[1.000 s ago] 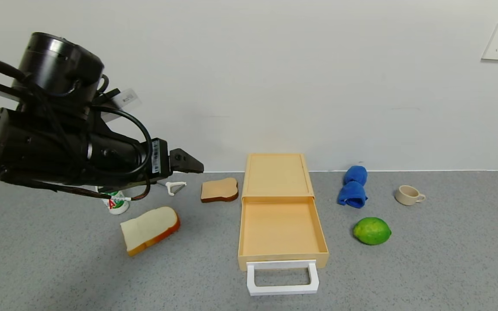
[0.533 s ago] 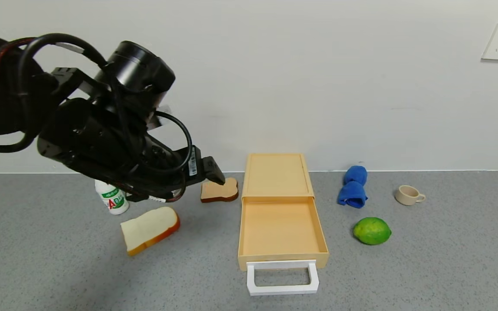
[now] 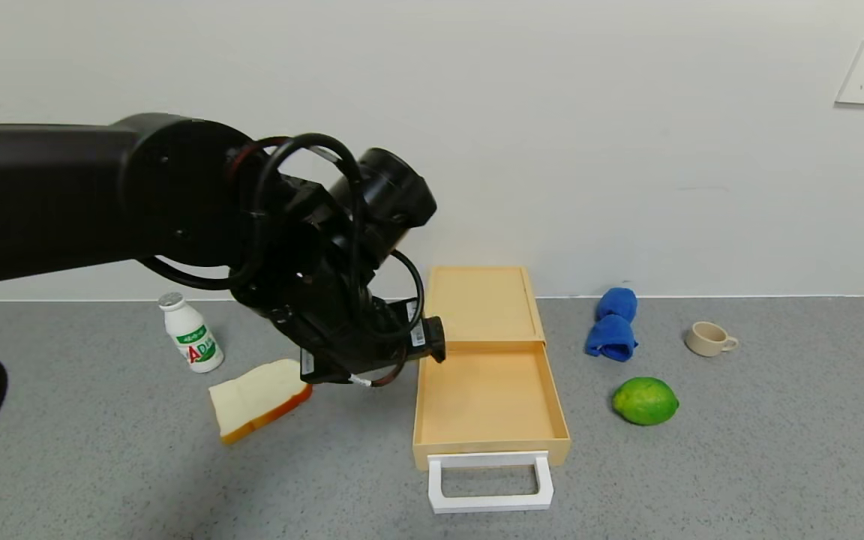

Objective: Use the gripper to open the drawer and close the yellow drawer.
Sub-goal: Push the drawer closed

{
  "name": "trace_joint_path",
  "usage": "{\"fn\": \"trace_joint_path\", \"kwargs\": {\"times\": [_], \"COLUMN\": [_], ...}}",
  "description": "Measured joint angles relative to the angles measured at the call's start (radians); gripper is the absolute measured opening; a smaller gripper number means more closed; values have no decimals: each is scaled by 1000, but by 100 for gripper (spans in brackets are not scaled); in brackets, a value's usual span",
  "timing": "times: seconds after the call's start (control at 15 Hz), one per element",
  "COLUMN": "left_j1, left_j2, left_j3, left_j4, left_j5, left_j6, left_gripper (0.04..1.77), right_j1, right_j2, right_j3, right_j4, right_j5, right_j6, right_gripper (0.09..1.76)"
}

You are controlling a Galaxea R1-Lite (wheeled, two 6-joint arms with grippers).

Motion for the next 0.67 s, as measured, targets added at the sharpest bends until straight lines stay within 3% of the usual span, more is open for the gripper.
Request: {"fn": "trace_joint_path", "kwargs": {"times": [0.67], "left_j1": [-133], "left_j2": [162], "left_j3": [5], "left_j4": [3], "left_j5": [-5], "left_j6": [-77], "left_gripper": [172], "right_j1": [0], "right_j2": [0], "right_j3": [0], "right_j4": [0], "right_j5": [0], "right_j6": [0], "right_gripper": [171]}}
